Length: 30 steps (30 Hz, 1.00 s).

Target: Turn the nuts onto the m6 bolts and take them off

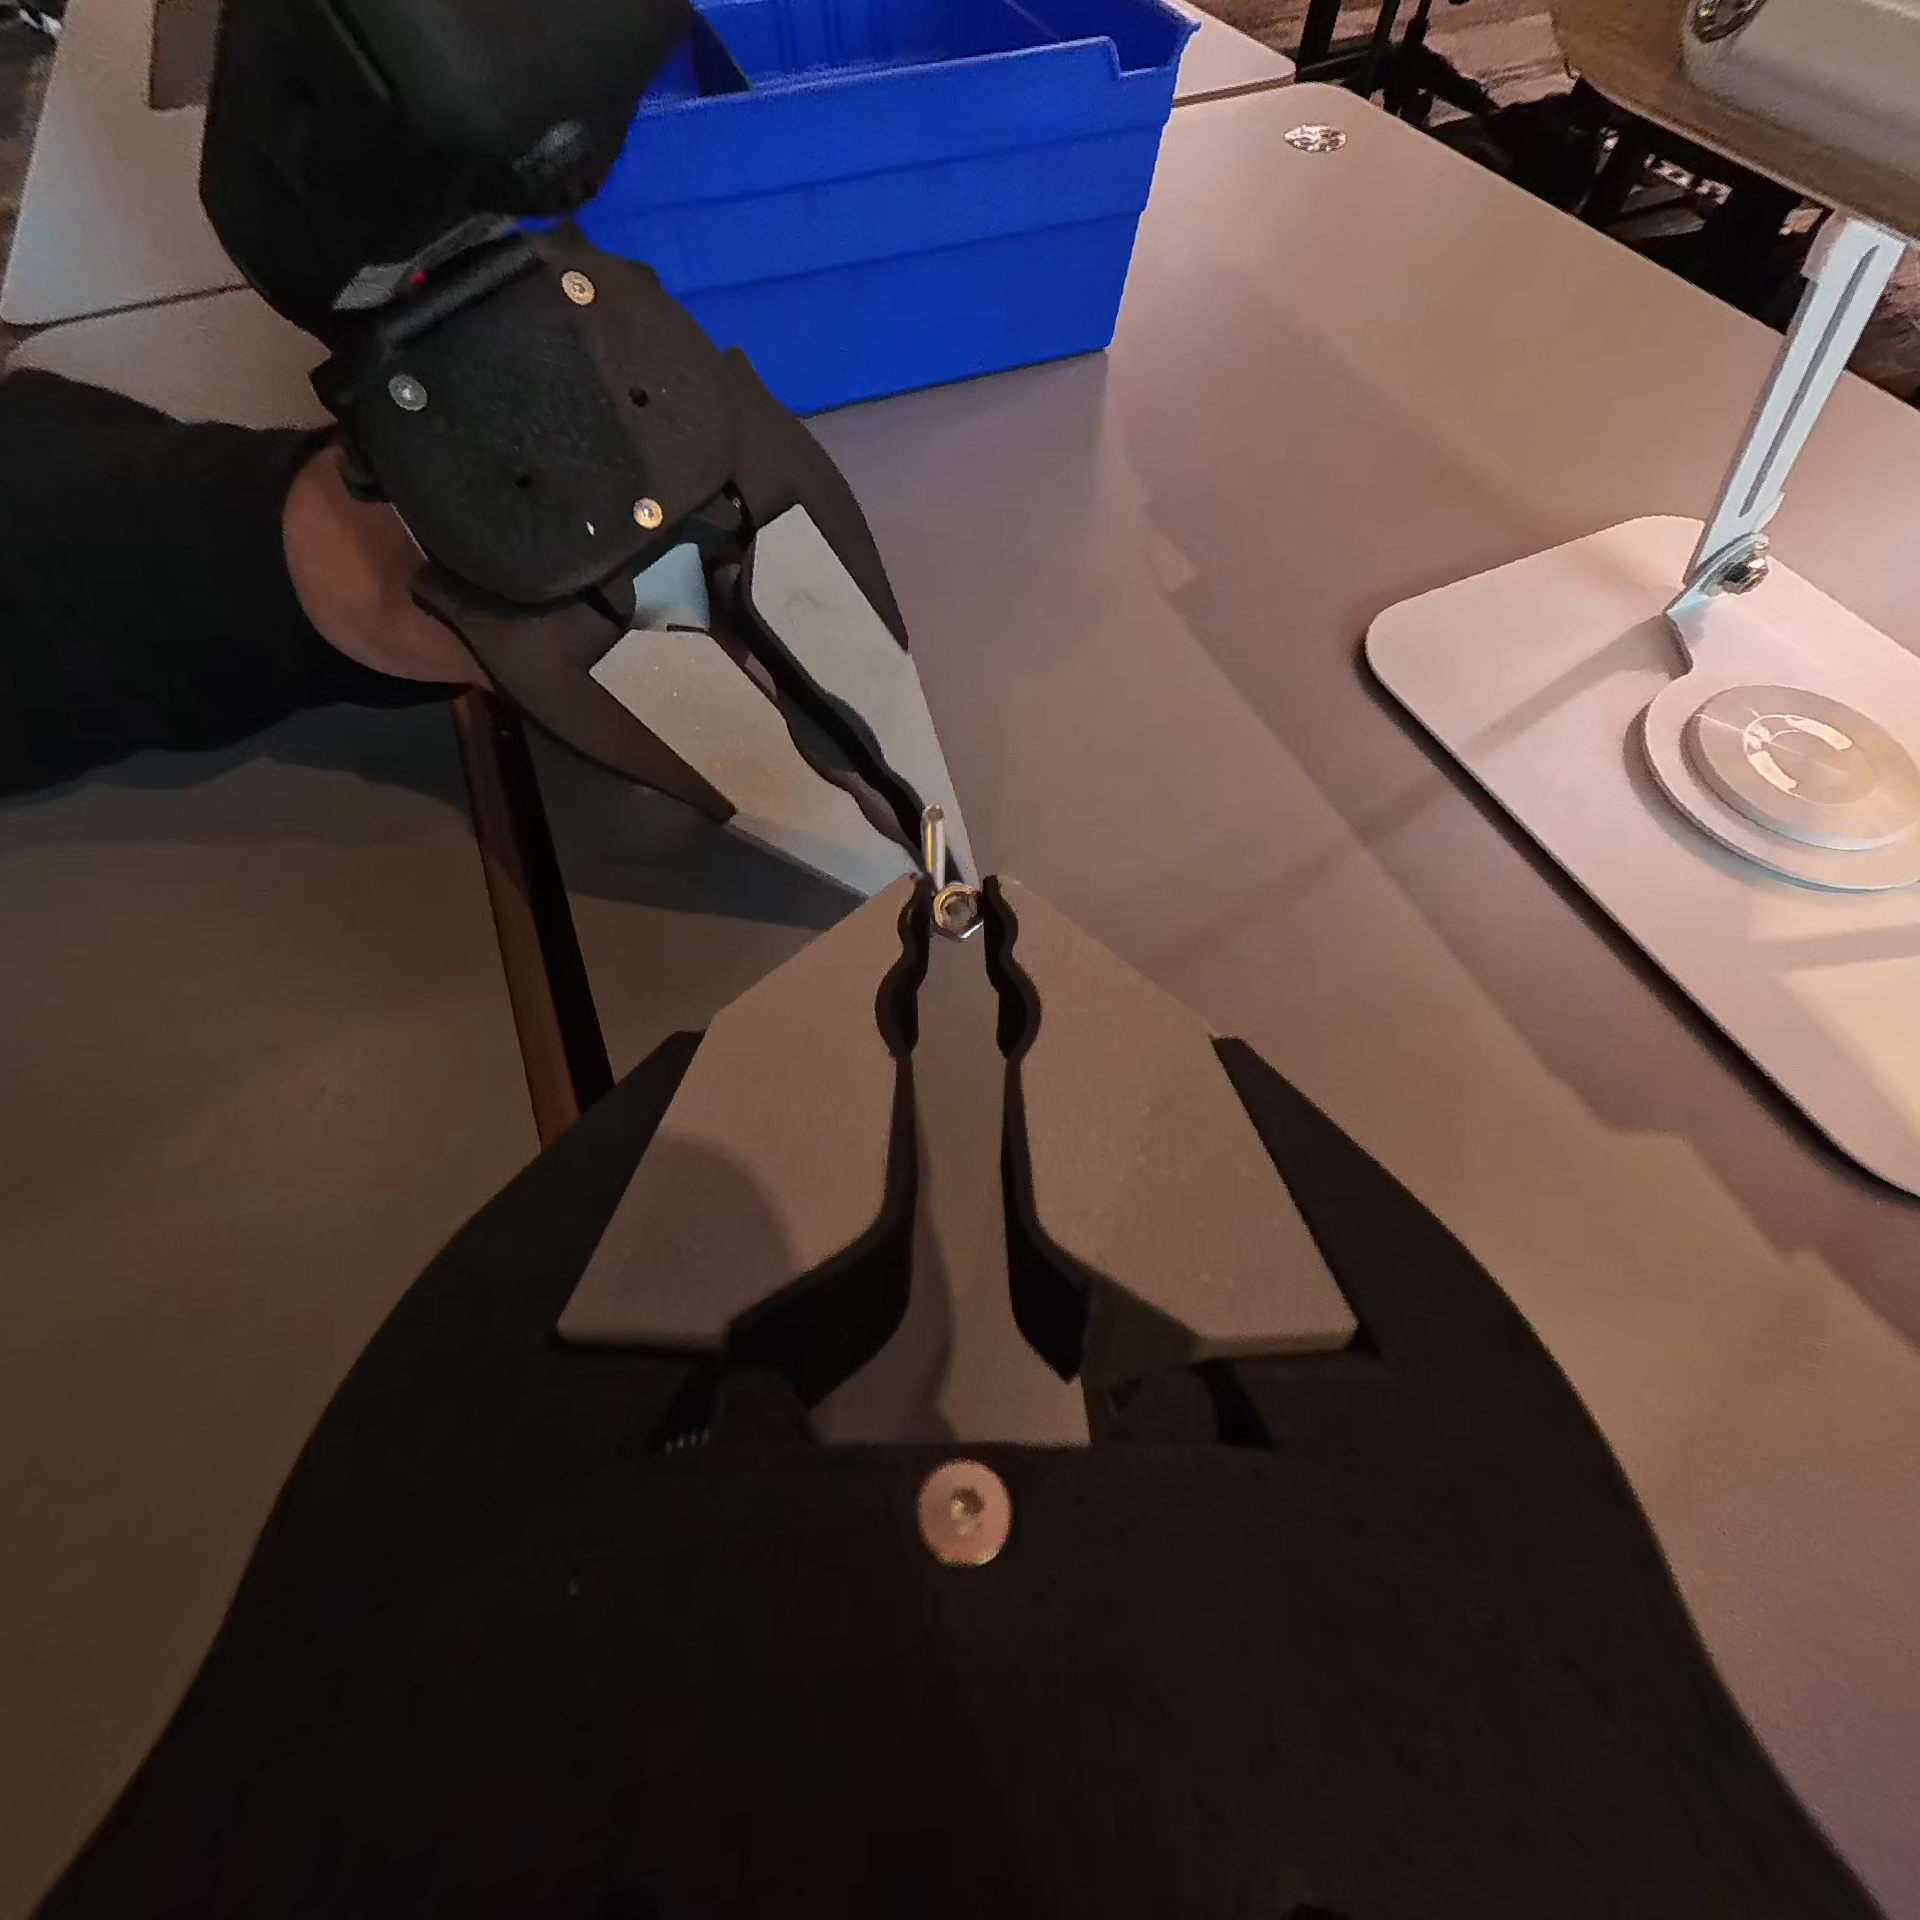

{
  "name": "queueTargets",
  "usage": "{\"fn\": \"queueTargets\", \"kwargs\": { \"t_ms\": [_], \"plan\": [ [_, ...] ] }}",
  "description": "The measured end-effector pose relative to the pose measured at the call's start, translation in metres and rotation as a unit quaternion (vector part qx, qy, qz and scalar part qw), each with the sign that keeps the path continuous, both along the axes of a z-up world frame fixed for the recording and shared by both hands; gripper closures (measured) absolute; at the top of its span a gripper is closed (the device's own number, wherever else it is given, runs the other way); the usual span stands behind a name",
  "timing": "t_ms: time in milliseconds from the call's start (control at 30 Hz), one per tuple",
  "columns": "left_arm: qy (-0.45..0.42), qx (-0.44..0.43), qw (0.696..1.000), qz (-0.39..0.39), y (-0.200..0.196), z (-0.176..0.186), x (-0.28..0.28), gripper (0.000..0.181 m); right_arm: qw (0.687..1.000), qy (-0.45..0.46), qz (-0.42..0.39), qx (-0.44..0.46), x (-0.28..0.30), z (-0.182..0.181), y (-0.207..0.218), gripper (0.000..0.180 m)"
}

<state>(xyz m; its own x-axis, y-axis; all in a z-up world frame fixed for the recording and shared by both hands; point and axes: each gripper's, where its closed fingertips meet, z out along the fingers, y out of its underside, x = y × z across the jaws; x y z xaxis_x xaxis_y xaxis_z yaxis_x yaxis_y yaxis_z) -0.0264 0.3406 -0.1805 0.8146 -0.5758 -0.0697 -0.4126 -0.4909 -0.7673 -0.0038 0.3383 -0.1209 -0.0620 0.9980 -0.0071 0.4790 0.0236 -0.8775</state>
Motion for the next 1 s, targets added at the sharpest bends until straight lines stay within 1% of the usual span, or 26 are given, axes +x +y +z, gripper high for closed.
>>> {"fn": "queueTargets", "kwargs": {
  "t_ms": [100,200,333,500,633,800,1000],
  "plan": [
    [-0.04,0.004,0.999,-0.005,-0.001,0.008,0.002,0.178,1.0,0.002,0.003,-0.002,-0.001,0.0,-0.002,0.173],
    [-0.053,0.006,0.998,-0.013,-0.004,0.011,0.004,0.179,1.0,0.015,0.013,-0.012,-0.003,0.005,-0.007,0.173],
    [-0.03,0.012,0.999,-0.042,-0.01,0.009,0.013,0.178,0.999,0.033,0.03,-0.018,-0.005,0.011,-0.014,0.173],
    [-0.006,0.021,0.998,-0.056,-0.013,0.006,0.018,0.178,0.999,0.021,0.043,-0.007,-0.008,0.006,-0.022,0.173],
    [-0.01,0.036,0.998,-0.055,-0.013,0.011,0.019,0.178,0.999,0.004,0.05,0.018,-0.01,0.0,-0.027,0.173],
    [-0.007,0.049,0.997,-0.058,-0.013,0.014,0.02,0.178,0.996,0.009,0.053,0.067,-0.01,0.004,-0.03,0.173],
    [0.0,0.057,0.996,-0.063,-0.014,0.014,0.022,0.178,0.993,-0.006,0.054,0.103,-0.011,0.002,-0.034,0.173]
  ]
}}
